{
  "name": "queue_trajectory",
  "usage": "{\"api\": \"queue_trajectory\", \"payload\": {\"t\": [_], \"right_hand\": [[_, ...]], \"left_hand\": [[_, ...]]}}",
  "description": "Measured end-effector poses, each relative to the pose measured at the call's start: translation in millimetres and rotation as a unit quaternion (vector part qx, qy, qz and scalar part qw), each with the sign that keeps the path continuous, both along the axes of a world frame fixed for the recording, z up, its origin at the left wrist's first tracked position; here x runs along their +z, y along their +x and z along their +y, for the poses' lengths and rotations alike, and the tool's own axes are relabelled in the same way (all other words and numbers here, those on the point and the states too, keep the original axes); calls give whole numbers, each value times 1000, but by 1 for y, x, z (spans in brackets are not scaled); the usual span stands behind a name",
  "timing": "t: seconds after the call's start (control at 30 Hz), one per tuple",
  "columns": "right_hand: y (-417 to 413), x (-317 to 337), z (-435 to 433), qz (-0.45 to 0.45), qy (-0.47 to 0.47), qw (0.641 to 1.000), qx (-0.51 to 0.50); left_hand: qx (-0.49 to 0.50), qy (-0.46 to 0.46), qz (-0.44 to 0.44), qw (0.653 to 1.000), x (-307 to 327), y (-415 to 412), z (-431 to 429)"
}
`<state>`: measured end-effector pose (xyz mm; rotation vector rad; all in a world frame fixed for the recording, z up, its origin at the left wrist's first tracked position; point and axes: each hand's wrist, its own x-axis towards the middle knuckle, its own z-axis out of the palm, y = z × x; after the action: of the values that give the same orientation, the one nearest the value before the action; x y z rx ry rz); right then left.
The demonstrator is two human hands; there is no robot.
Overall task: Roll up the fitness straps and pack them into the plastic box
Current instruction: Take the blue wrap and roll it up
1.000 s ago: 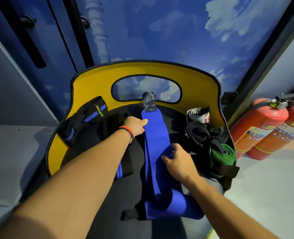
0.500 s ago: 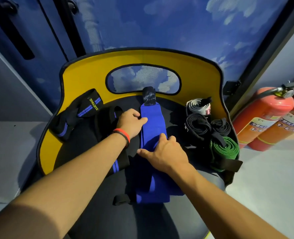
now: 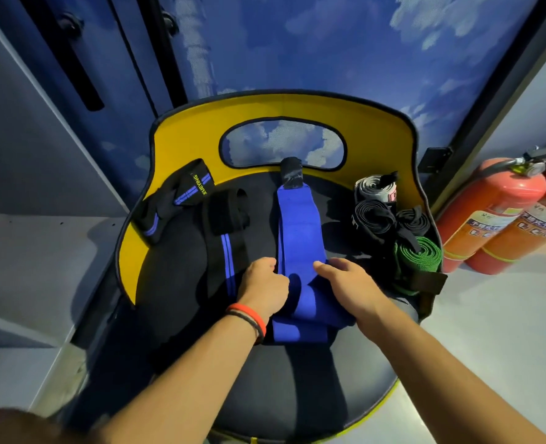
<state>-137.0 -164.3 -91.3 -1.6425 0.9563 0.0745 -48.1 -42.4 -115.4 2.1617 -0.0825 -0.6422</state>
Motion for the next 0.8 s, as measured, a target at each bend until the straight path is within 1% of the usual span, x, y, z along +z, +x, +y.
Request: {"api": "queue_trajectory", "payload": {"t": [0.17,0.3,0.53,0.6,0.7,0.8], "right_hand": [[4,3,10,13,6,1000,17],[7,0,7,27,-21,999,34],[3,-9,-4,28,-52,997,46],[5,-8,-7,29,-80,995,53],[18,-1,-11,-8,-133,989,65],[36,6,-14,-63,-119,987,82]], "left_hand": [[-19,-38,35,998,3,-10,2],[-21,-54,46,997,3,-8,5],[-58,-56,79,994,5,-14,4],[-64,-48,75,994,5,-11,3],[-31,-78,69,994,8,0,-5],[-5,-119,51,992,12,17,-18]]}}
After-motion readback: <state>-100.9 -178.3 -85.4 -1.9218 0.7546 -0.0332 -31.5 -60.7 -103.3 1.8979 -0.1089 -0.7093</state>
